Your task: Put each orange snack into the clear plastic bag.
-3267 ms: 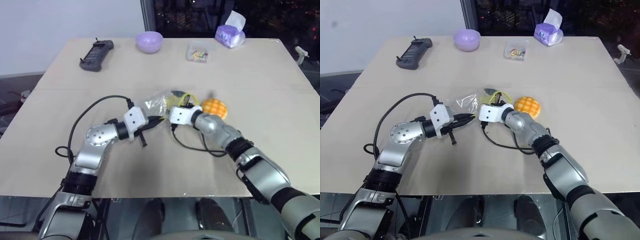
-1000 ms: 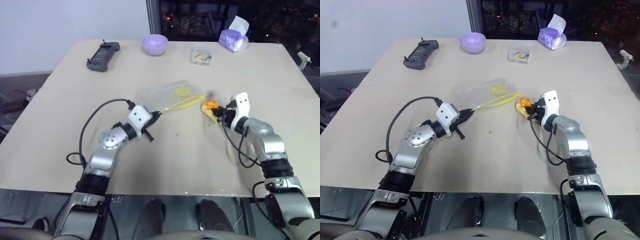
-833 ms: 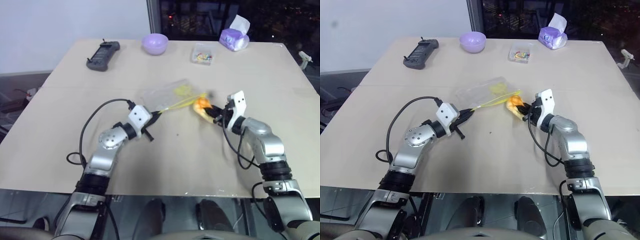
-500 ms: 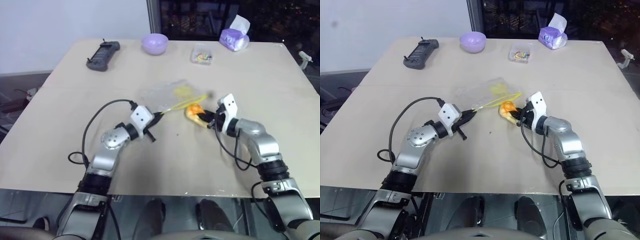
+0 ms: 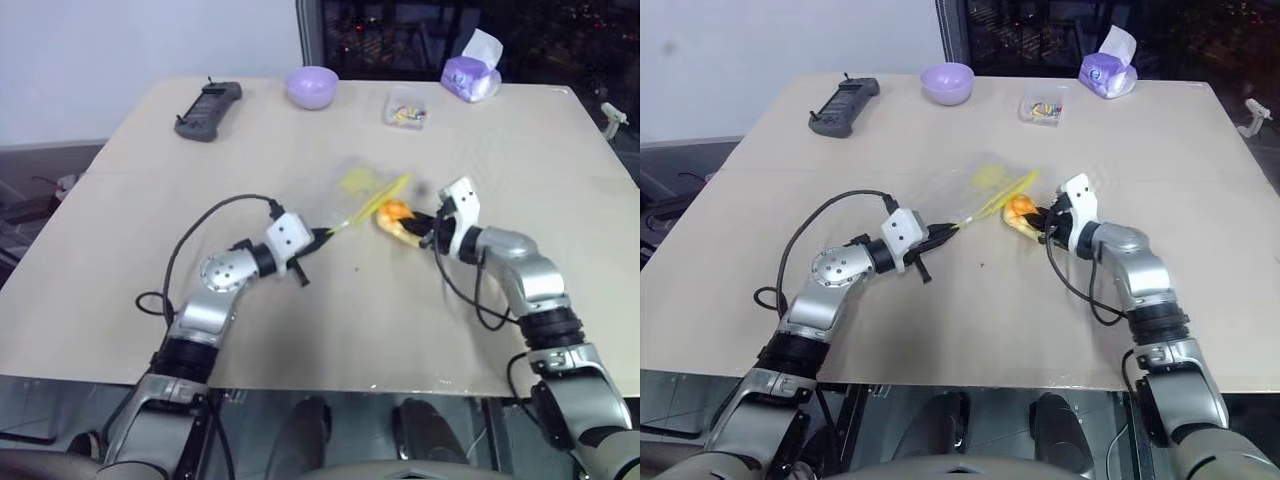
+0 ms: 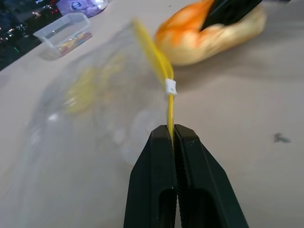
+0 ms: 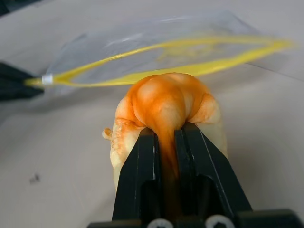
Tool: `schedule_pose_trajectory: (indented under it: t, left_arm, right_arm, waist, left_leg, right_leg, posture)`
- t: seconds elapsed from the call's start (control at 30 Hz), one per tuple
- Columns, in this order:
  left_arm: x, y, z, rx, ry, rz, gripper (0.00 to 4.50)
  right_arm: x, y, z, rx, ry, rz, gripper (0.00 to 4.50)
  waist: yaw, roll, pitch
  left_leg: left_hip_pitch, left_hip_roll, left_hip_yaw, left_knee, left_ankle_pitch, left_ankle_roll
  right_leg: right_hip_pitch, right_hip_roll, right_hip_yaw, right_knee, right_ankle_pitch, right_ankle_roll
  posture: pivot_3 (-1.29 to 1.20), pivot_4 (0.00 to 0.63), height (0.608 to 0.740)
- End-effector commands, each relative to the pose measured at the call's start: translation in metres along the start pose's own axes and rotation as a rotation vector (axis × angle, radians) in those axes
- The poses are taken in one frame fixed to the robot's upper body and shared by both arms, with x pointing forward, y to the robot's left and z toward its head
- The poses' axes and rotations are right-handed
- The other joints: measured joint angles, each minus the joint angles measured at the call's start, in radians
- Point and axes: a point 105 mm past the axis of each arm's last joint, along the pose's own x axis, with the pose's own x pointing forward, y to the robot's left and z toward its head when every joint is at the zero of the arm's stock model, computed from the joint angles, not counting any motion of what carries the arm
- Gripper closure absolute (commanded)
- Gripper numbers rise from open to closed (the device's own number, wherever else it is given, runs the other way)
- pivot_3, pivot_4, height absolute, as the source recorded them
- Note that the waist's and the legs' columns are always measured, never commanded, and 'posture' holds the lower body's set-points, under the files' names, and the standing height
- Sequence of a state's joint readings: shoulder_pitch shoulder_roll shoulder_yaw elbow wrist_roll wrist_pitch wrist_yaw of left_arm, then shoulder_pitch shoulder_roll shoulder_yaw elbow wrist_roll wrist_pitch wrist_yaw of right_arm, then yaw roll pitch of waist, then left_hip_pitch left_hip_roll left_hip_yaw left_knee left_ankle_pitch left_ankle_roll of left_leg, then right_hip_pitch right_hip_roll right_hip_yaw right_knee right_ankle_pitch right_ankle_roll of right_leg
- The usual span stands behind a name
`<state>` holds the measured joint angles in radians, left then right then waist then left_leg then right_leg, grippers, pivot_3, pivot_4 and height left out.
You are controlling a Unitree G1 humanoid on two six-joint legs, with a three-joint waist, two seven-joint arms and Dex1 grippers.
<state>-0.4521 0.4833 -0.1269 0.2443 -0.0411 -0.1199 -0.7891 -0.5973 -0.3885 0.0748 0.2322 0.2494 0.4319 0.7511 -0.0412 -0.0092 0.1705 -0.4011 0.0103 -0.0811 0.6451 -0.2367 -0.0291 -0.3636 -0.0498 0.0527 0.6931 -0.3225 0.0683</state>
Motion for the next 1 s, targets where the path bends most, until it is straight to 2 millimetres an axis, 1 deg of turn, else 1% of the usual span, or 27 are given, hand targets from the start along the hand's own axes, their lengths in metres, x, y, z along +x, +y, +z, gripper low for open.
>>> schedule_pose_trajectory:
  t: [0.03, 0.13, 0.23, 0.43, 0.57, 0.7, 0.73, 0.83, 0.93, 1.0]
  left_arm:
    - [0.001, 0.007, 0.007, 0.038, -0.024, 0.019, 4.5]
    - [0.002, 0.005, 0.007, 0.038, -0.027, 0.013, 4.5]
    - [0.005, 0.002, 0.008, 0.034, -0.034, 0.001, 4.5]
    - [0.007, 0.002, 0.011, 0.029, -0.046, 0.0, 4.5]
    - [0.008, 0.001, 0.013, 0.024, -0.054, -0.004, 4.5]
    - [0.008, -0.003, 0.018, -0.006, -0.089, -0.024, 4.5]
    - [0.009, -0.002, 0.019, -0.006, -0.092, -0.024, 4.5]
    - [0.009, -0.005, 0.021, -0.009, -0.102, -0.054, 4.5]
    - [0.008, -0.009, 0.021, -0.014, -0.102, -0.093, 4.5]
    - [0.007, -0.011, 0.02, -0.002, -0.099, -0.12, 4.5]
  right_arm:
    - [-0.013, 0.001, 0.017, -0.063, -0.033, 0.032, 4.49]
    - [-0.017, 0.002, 0.018, -0.071, -0.024, 0.042, 4.49]
    - [-0.018, 0.001, 0.023, -0.077, -0.026, 0.037, 4.49]
    - [-0.01, 0.01, 0.017, -0.067, -0.008, 0.056, 4.49]
    - [-0.004, 0.013, 0.018, -0.051, -0.017, 0.064, 4.49]
    - [0.005, 0.012, 0.024, -0.033, -0.046, 0.036, 4.49]
    - [0.008, 0.01, 0.026, -0.035, -0.053, 0.026, 4.49]
    - [0.013, -0.003, 0.031, -0.02, -0.065, -0.047, 4.49]
    - [0.015, -0.017, 0.029, -0.039, -0.045, -0.121, 4.49]
    - [0.016, -0.023, 0.032, -0.048, -0.055, -0.159, 4.49]
  waist:
    - [-0.001, 0.0, 0.0]
    - [-0.003, 0.0, 0.0]
    - [-0.001, 0.0, 0.001]
    - [-0.001, 0.0, 0.001]
    - [-0.001, 0.0, 0.001]
    - [-0.001, 0.0, 0.001]
    - [-0.001, 0.0, 0.001]
    - [-0.002, 0.0, 0.001]
    - [0.0, 0.0, 0.001]
    - [0.001, 0.0, 0.001]
  left_leg:
    - [0.0, 0.0, 0.0, 0.0, 0.0, 0.0]
    - [0.0, 0.0, 0.0, -0.001, 0.0, 0.0]
    - [0.0, 0.0, 0.0, -0.002, 0.0, 0.0]
    - [-0.001, 0.0, 0.0, -0.002, 0.0, 0.0]
    - [-0.001, 0.0, 0.0, -0.002, 0.0, 0.0]
    - [-0.001, 0.0, 0.0, -0.002, 0.0, 0.0]
    - [-0.001, 0.0, 0.0, -0.002, 0.0, 0.0]
    - [0.0, 0.0, 0.0, -0.002, 0.0, 0.0]
    - [-0.001, 0.0, 0.0, -0.002, 0.0, 0.0]
    - [-0.001, 0.0, 0.0, -0.002, 0.0, 0.0]
  right_leg:
    - [0.0, 0.0, 0.0, 0.0, 0.0, 0.0]
    - [-0.001, 0.0, 0.0, -0.001, 0.0, 0.0]
    - [-0.001, 0.0, 0.0, -0.001, 0.0, 0.0]
    - [-0.001, 0.0, 0.0, -0.001, 0.0, 0.0]
    - [-0.001, 0.0, 0.0, -0.001, 0.0, 0.0]
    - [-0.001, 0.0, 0.0, -0.001, 0.0, 0.0]
    - [-0.001, 0.0, 0.0, -0.001, 0.0, 0.0]
    - [-0.001, 0.0, 0.0, -0.001, 0.0, 0.0]
    - [-0.001, 0.0, 0.0, -0.001, 0.0, 0.0]
    - [-0.001, 0.0, 0.0, -0.001, 0.0, 0.0]
  posture:
    - [0.0, 0.15, 0.74]
    - [0.0, 0.15, 0.74]
    - [0.0, 0.15, 0.74]
    - [0.0, 0.15, 0.74]
    - [0.0, 0.15, 0.74]
    - [0.0, 0.15, 0.74]
    - [0.0, 0.15, 0.74]
    - [0.0, 0.15, 0.74]
    - [0.0, 0.15, 0.74]
    - [0.0, 0.15, 0.74]
